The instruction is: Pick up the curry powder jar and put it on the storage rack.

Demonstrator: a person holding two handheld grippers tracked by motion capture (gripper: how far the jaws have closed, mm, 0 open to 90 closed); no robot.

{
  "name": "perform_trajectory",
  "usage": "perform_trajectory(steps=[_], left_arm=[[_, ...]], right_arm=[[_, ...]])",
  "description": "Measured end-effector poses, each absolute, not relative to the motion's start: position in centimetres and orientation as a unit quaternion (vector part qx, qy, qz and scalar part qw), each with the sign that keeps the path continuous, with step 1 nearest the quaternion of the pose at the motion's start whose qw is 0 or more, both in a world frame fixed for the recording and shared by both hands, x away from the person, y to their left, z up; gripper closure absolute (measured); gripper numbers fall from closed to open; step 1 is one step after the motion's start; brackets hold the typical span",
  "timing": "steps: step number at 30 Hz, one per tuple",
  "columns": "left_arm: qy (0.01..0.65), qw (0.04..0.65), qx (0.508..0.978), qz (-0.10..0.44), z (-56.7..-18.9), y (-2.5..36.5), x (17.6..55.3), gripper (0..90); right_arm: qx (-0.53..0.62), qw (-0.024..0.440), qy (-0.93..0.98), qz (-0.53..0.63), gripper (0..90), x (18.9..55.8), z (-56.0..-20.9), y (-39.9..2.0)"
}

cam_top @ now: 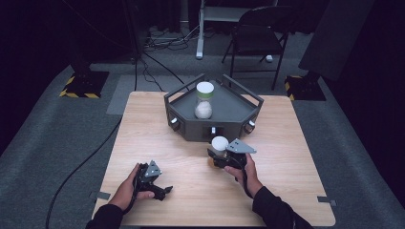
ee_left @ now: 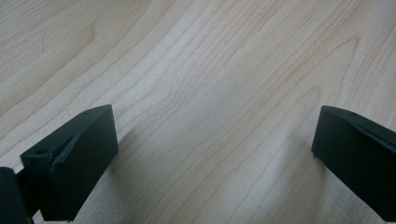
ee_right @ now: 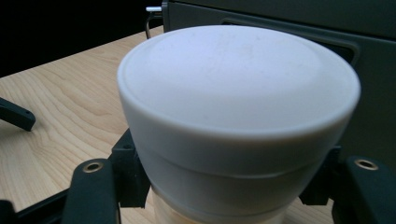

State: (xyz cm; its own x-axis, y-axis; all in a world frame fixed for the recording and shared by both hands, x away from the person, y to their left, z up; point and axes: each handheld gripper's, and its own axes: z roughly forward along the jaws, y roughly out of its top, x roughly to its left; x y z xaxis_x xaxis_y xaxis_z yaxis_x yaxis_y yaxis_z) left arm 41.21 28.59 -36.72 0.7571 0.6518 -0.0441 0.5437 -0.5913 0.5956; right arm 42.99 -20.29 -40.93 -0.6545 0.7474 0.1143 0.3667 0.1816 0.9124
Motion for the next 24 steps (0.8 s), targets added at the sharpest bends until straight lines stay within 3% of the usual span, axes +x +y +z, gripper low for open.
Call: perform_trajectory(steps=[24], left_arm=[[0.337, 0.302, 0.887, 0.09, -36.7, 28.6, 41.2, 0.3]], right_arm=[[0.382, 0.193, 0.733, 0.529, 34.0, 42.5, -39.3, -22.2]])
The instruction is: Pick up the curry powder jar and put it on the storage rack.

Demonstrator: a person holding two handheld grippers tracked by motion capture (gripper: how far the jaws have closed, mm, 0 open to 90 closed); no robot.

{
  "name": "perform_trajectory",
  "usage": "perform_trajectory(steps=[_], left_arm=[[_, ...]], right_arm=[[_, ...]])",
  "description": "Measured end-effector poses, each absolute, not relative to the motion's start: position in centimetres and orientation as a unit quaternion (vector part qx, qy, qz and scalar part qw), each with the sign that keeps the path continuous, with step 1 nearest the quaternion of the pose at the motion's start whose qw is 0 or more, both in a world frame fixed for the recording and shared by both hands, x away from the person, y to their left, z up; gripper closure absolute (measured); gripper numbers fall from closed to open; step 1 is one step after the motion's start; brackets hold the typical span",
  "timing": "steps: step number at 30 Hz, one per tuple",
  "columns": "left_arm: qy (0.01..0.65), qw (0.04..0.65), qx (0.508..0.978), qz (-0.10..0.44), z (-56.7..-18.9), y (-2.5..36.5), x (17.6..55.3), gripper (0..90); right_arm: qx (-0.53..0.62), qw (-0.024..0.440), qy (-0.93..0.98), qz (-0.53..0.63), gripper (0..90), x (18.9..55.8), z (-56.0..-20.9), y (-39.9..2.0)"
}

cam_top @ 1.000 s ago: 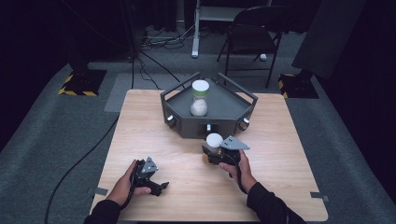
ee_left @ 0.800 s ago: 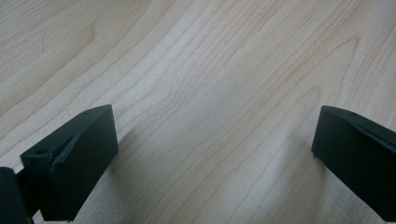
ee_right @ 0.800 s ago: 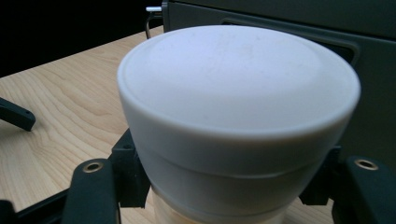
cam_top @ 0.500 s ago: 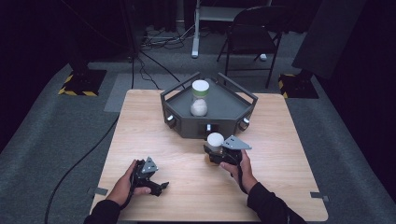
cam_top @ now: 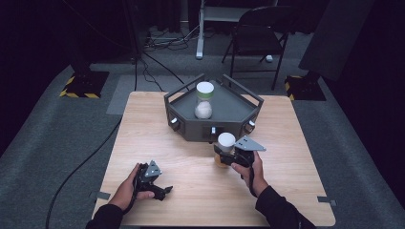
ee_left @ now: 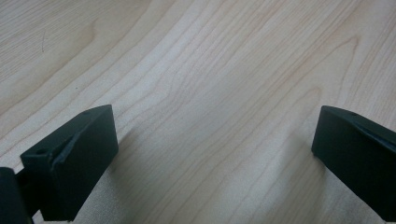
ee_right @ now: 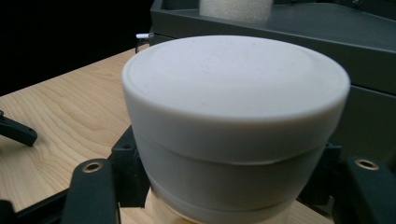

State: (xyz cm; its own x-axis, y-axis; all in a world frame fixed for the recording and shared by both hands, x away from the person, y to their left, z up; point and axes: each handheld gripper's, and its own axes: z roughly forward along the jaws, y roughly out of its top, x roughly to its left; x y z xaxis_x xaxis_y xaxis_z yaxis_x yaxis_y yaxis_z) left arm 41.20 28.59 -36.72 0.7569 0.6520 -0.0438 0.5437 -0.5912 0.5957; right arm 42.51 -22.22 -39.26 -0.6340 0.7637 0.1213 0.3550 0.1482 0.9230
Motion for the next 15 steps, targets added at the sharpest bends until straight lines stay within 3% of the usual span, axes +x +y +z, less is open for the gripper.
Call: perform_trajectory(steps=[15], left_arm=[[0.336, 0.302, 0.888, 0.089, -36.73, 28.6, 41.22, 0.3]], right_arm=[[0.38, 0.201, 0.733, 0.527, 33.9, 42.34, -38.4, -22.48]])
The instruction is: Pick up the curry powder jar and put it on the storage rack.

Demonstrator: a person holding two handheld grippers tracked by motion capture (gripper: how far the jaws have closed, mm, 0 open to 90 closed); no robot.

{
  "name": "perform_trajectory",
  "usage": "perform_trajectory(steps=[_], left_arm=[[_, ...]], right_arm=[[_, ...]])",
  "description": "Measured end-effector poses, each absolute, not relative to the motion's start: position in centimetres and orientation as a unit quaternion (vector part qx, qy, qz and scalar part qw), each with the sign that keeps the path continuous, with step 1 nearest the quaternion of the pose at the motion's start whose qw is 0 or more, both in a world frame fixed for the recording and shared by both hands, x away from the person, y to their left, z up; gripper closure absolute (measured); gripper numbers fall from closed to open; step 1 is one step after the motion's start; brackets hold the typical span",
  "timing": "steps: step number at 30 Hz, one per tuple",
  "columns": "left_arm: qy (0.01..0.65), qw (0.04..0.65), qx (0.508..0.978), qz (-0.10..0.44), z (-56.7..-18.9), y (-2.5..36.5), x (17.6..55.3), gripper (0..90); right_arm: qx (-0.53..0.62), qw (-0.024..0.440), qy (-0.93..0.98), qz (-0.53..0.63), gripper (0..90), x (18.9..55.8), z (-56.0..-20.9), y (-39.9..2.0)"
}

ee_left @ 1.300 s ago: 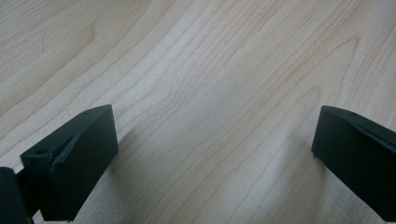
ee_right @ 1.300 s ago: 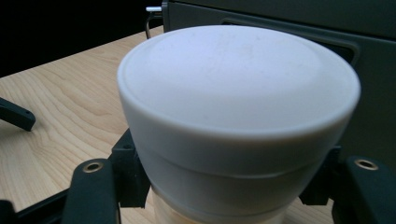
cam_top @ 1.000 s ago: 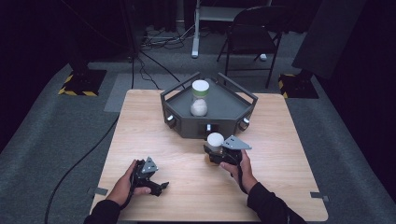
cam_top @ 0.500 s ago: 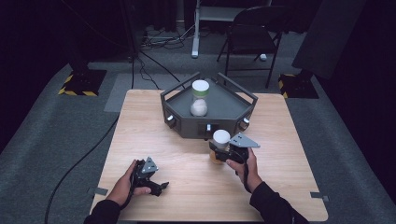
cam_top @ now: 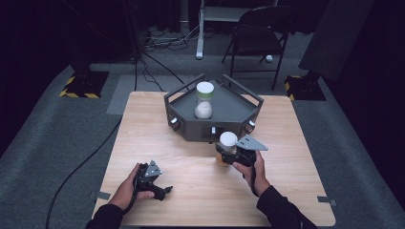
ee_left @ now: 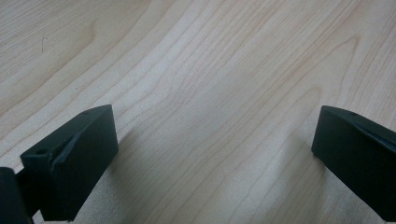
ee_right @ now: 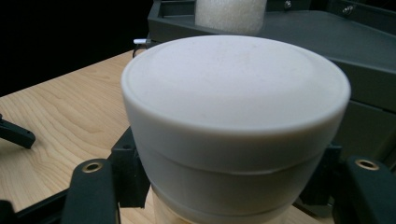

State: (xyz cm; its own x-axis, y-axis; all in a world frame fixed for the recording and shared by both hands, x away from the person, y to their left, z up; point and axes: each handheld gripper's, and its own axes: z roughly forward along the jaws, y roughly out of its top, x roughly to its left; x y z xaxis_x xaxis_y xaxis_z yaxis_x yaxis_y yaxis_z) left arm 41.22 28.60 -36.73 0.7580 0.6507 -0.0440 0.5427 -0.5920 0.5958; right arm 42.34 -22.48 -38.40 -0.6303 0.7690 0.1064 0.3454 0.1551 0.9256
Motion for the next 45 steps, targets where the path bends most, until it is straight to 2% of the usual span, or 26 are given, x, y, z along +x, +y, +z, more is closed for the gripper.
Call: perform_trajectory(steps=[24, 45], left_arm=[[0.336, 0.301, 0.888, 0.09, -36.7, 28.6, 41.2, 0.3], [0.336, 0.301, 0.888, 0.09, -36.7, 28.6, 41.2, 0.3]], right_arm=[[0.402, 0.227, 0.722, 0.515, 33.9, 43.1, -32.2, -24.2], [0.399, 0.254, 0.714, 0.517, 33.9, 44.8, -27.2, -23.7]])
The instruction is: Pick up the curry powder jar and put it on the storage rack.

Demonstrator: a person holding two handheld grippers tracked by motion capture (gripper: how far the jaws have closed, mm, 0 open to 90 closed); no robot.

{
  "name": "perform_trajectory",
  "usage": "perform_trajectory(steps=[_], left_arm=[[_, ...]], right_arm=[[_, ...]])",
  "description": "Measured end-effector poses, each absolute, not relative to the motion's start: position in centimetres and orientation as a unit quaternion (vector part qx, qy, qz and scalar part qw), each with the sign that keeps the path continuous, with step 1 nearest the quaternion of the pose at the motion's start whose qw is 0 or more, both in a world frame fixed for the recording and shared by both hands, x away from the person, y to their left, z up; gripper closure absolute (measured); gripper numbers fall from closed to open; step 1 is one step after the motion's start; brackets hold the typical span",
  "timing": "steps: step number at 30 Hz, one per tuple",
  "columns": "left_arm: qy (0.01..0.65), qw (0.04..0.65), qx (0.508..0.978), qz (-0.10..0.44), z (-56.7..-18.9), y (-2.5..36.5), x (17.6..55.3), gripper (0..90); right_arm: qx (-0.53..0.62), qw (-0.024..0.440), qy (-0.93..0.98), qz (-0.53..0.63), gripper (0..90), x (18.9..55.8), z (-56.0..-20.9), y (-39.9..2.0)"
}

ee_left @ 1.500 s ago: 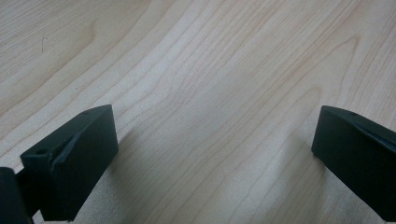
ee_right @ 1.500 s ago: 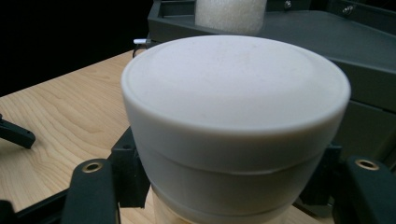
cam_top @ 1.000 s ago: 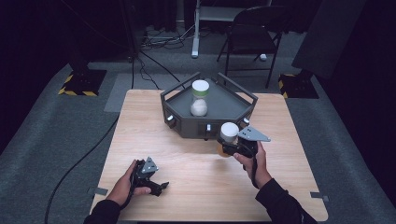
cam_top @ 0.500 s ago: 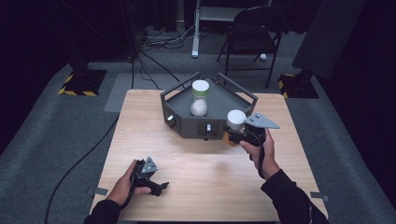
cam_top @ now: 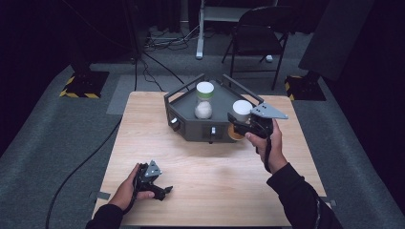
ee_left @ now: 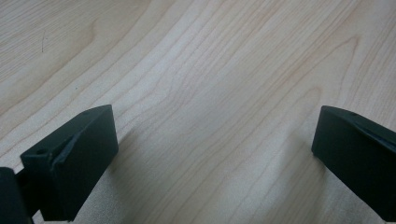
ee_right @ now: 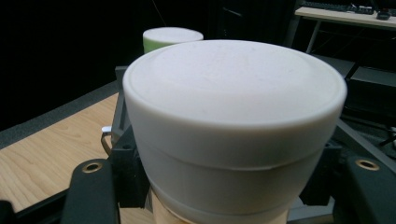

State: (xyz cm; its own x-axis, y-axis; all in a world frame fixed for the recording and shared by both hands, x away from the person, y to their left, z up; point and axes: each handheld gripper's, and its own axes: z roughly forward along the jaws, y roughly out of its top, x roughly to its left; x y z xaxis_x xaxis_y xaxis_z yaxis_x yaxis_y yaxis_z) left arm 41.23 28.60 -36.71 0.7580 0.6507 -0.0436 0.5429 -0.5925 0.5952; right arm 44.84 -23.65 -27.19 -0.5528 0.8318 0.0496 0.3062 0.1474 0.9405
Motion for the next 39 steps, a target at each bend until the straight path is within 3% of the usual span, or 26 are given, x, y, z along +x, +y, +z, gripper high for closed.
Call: perform_trajectory(steps=[21, 39], left_arm=[[0.336, 0.301, 0.888, 0.089, -36.7, 28.6, 41.2, 0.3], [0.336, 0.302, 0.888, 0.09, -36.7, 28.6, 41.2, 0.3]], right_arm=[[0.414, 0.278, 0.697, 0.514, 33.8, 48.7, -25.0, -21.5], [0.412, 0.28, 0.696, 0.517, 33.8, 52.9, -25.8, -20.0]])
